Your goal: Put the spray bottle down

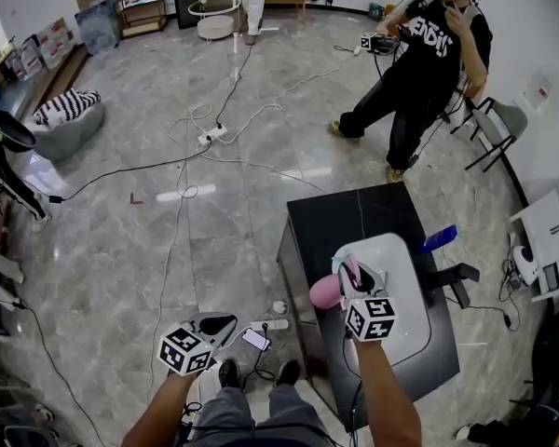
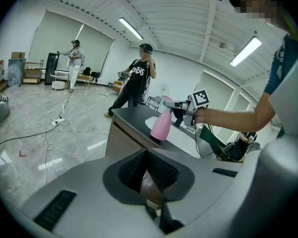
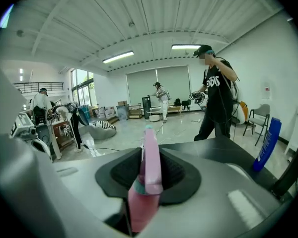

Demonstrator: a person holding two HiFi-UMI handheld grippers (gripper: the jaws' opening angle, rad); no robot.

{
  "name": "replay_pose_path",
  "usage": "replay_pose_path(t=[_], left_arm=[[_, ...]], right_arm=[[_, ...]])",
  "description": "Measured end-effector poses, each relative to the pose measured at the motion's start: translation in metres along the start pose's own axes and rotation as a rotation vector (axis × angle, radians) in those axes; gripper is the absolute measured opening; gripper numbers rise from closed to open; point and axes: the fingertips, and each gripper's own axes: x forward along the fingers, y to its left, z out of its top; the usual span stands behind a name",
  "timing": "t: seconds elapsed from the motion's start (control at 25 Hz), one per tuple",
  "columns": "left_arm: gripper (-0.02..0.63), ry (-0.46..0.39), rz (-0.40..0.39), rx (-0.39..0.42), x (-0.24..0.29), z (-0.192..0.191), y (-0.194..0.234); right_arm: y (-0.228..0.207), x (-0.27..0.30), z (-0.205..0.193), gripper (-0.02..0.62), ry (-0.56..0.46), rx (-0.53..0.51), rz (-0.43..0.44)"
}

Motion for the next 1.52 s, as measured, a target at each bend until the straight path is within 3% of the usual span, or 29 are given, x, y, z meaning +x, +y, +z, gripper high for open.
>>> replay_pose_path(t=[0.36,0.92,1.52], left_arm=[[0.006,-0.002,-0.004,0.007,-0.001,0.008,0.003],[0.006,0.000,-0.016,0.023,-0.003,0.023,0.008],[0.006,-0.003,-0.022,0.027,-0.007,0.038,0.021]], right_arm=[[0.012,-0.005,-0.007,0.107,0.004,-0.116,-0.002],[0.045,-0.019,-0.010,0.120,-0.005,-0.394,-0.031],[0.048,-0.019,-0.006,0.143,0.001,-0.412,-0.050]])
